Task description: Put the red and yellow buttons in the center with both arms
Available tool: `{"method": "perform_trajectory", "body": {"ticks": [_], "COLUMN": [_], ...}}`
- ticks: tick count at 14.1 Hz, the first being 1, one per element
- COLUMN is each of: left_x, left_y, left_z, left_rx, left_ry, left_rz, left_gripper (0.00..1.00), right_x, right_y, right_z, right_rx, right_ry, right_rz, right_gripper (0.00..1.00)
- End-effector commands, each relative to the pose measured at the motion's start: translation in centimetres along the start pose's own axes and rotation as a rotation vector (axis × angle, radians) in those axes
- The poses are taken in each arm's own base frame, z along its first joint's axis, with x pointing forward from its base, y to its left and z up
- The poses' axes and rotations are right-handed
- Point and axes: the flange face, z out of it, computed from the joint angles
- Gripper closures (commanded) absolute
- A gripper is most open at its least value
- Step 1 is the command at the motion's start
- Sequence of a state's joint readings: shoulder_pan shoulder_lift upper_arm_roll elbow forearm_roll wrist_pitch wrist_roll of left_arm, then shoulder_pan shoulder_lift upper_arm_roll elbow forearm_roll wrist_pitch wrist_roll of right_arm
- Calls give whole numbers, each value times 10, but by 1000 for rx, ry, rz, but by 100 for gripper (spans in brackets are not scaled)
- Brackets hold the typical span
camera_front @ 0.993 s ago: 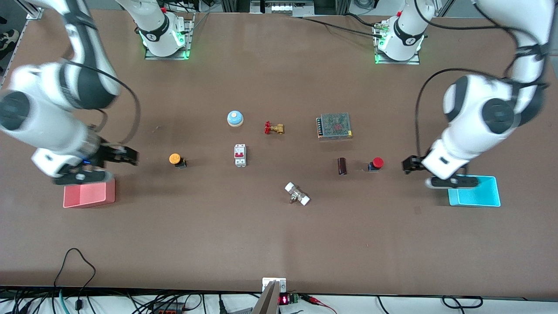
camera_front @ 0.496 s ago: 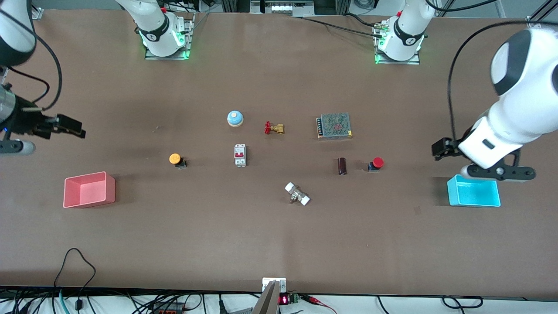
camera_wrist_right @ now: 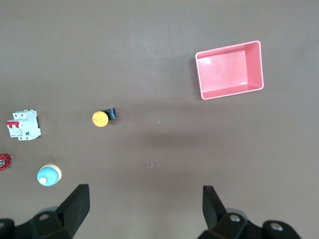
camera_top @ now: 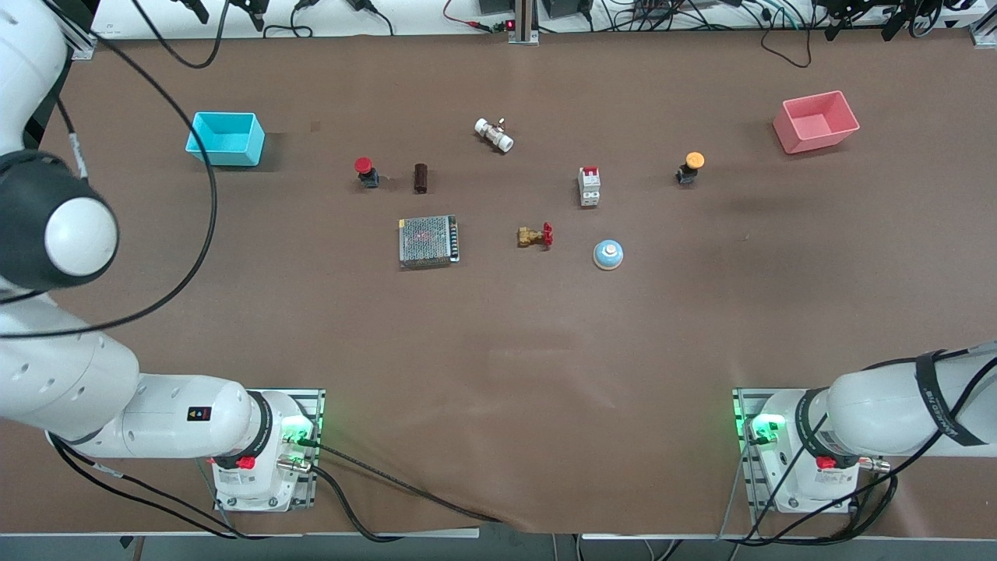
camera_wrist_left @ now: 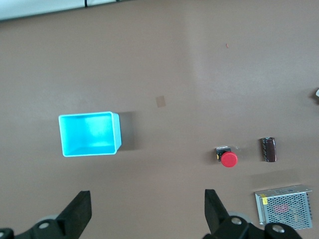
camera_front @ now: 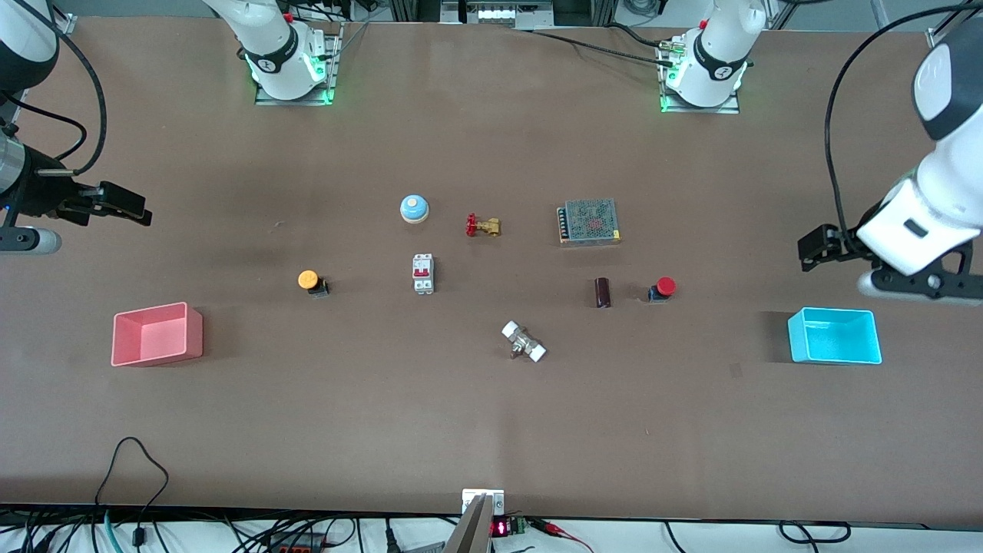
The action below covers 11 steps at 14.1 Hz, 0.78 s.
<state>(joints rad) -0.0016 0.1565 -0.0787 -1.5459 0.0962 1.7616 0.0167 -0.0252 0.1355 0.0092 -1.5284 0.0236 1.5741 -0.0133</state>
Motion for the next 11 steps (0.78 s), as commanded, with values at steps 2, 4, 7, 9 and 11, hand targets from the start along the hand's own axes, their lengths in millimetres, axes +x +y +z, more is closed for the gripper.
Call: {"method": "perform_trajectory", "body": {"ticks": [2,4,7,9,11], "left_x": [-75,-79,-65,-59,-61], "left_y": [-46,-47,-44,-43,-43], "left_z": [-11,-9,-8,-15,-16], "left_rx": [-63,-64,-66,-66,-72], "left_ry": [41,30,-5,-22,-57], "left_rz": [-67,-24,-23,-20,-16], "left_gripper": [0,0,0,0,0], "right_x": [-3,-4,-3,-3,-2], "right_y": [-2,-1,-1,0,0], "right_z": [-13,-13,-12,-12,-9], "right_rx": [-17,-17,-17,-13,-11], "right_ry": [-2,-7,-9,-8,-13], "right_rz": [5,8,6,8,8], "right_gripper": [0,0,0,0,0]}}
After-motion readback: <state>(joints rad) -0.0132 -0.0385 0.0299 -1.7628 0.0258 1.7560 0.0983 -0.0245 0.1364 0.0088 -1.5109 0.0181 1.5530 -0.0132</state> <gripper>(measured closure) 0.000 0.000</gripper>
